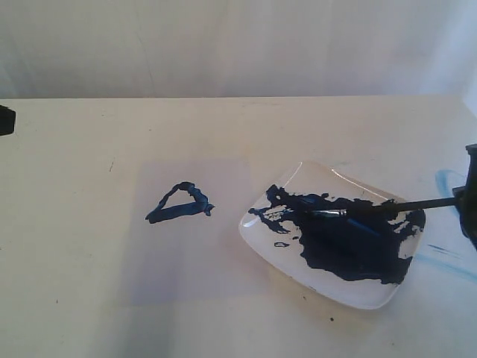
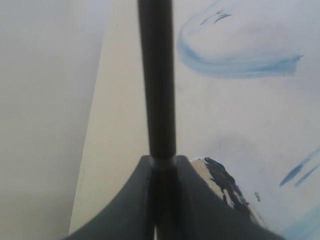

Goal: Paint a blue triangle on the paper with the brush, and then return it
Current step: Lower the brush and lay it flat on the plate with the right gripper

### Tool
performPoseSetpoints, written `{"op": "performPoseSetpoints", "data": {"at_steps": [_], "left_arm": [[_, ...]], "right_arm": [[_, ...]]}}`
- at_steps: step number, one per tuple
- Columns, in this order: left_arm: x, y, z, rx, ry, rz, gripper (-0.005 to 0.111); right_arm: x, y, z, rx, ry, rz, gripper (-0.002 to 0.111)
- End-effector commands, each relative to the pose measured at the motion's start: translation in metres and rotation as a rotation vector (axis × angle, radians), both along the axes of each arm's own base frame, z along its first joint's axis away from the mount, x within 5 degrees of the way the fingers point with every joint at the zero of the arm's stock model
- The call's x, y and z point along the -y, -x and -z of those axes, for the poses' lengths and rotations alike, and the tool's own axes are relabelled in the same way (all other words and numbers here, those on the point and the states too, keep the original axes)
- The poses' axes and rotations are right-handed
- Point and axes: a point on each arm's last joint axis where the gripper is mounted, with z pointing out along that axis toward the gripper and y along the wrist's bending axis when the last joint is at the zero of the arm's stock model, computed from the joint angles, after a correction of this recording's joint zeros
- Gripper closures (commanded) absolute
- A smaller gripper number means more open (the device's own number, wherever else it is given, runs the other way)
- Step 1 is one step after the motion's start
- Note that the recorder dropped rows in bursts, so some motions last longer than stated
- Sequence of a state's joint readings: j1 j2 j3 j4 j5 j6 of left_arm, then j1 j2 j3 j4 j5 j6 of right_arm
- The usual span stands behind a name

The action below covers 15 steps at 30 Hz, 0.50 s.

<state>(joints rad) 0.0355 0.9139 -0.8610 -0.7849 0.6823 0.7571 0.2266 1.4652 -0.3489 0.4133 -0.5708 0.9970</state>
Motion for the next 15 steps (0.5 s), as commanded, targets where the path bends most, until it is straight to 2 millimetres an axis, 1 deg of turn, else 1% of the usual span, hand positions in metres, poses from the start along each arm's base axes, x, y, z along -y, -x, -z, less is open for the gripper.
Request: {"op": "performPoseSetpoints", "data": {"at_steps": [1,15], "left_arm": [[0.002,0.003,-0.001,-0.006,0.020,0.017,0.107],[0.002,0.003,0.000,-0.008,0.020,0.019,0.107]], "right_arm": [[0.002,-0.001,0.006,-0.019,-0.012,0.026,0.108],[0.002,-0.003,0.018,-0.061,-0.038,0.048,0.108]]}}
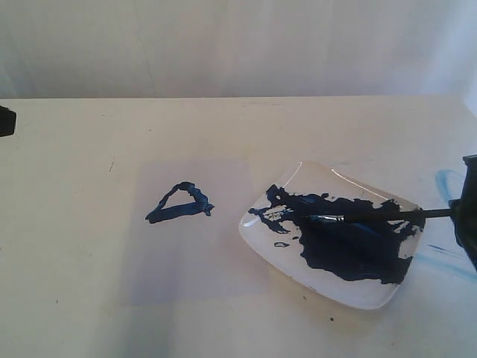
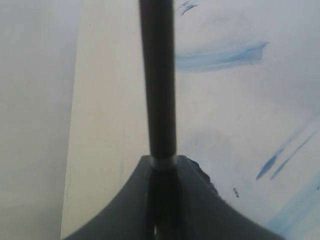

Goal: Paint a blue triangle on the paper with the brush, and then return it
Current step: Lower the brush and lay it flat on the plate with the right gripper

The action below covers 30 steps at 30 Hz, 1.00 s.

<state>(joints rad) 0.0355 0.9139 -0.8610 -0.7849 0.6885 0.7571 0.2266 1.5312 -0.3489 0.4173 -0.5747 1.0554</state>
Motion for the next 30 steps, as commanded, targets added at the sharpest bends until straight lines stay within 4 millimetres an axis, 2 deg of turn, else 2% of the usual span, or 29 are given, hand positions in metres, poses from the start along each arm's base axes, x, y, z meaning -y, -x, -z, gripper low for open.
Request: {"op": "performPoseSetpoints", "data": {"at_steps": [1,9,30], "left_arm": [[0.0021,0.0026,-0.0007,-0.004,0.020,0.014,0.107],[0.0022,0.0026,-0.0009,-0.003,0.024,0.014,0.107],[0.0027,0.0032,-0.0008,-0.008,0.026,0.020,0.107]], "right_arm": [[0.0024,-0.0010,0.0042,-0.008,0.000,0.016,0.108],[0.0024,-0.0021,0.0115,-0.030,0.012,0.014,0.108],[0.0026,-0.0023,0.0141,-0.038,0.014,0.018,0.108]]}}
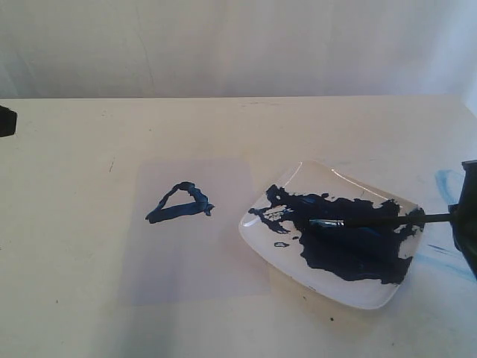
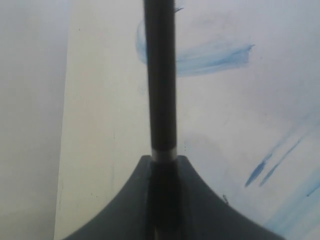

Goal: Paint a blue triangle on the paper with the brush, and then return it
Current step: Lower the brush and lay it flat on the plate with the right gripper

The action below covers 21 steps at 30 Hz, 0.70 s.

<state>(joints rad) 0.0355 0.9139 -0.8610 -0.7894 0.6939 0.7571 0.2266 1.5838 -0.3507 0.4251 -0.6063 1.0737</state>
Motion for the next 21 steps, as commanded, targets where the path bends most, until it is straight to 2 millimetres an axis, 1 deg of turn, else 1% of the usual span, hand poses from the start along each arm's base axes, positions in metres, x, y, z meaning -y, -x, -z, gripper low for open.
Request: {"op": "performPoseSetpoints", "data": {"at_steps": [1,10,21], "left_arm": [[0.002,0.003,-0.001,-0.005,0.022,0.016,0.107],[0.002,0.003,-0.001,-0.005,0.022,0.016,0.107],[0.002,0.003,-0.001,-0.005,0.022,0.016,0.107]], "right_arm": [[0.002,0.001,0.006,-0.029,0.017,-0.005,0.108],[0.001,0.000,0.022,-0.089,0.018,0.000,0.108],[0.002,-0.001,0.023,-0.073,0.018,0.014,0.108]]}}
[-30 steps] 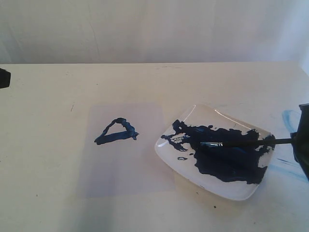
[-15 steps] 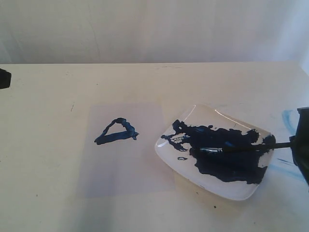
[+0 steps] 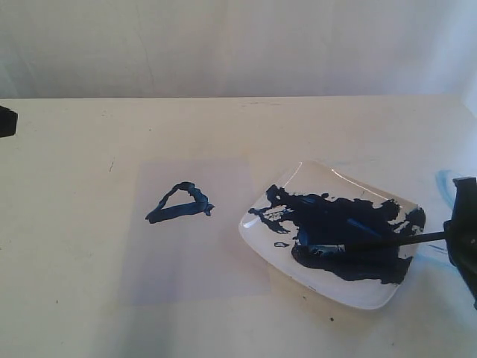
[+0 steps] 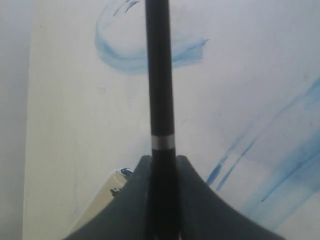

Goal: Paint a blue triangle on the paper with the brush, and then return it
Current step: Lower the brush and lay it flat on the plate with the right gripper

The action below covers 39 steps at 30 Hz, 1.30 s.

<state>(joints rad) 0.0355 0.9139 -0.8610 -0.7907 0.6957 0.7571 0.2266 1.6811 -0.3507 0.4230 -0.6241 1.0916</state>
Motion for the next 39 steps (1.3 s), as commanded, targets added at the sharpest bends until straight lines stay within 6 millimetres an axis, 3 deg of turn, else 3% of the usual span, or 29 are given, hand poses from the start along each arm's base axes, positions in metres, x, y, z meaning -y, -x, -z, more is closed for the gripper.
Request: {"op": "performPoseSetpoints", "data": {"at_steps": [1,6,29,34,39], "left_arm": [[0.0021,0.0027,-0.0007,-0.004,0.020,0.015,0.107],[0.0026,0.0031,-0.0008,-0.007,0.025,0.019,0.107],[0.0028,0.0032,-0.0009,-0.007,0.027,0.022,0.107],[0.0028,0.0032,-0.0009,-0.007,0.027,0.022,0.107],[0.0028,0.0032,-0.0009,-0.007,0.027,0.022,0.107]], "right_arm": [[0.0019,0.0001,0.0010,0.005,-0.005,0.012,0.107],[0.0019,-0.0012,-0.0004,0.021,-0.003,0.012,0.094],[0.0012,-0.0011,-0.0003,0.019,0.002,-0.001,0.092],[0.0010,-0.0012,-0.0003,0.019,0.004,-0.006,0.072],[0.0002,-0.0013,-0.0004,0.020,0.009,-0.020,0.071]]}}
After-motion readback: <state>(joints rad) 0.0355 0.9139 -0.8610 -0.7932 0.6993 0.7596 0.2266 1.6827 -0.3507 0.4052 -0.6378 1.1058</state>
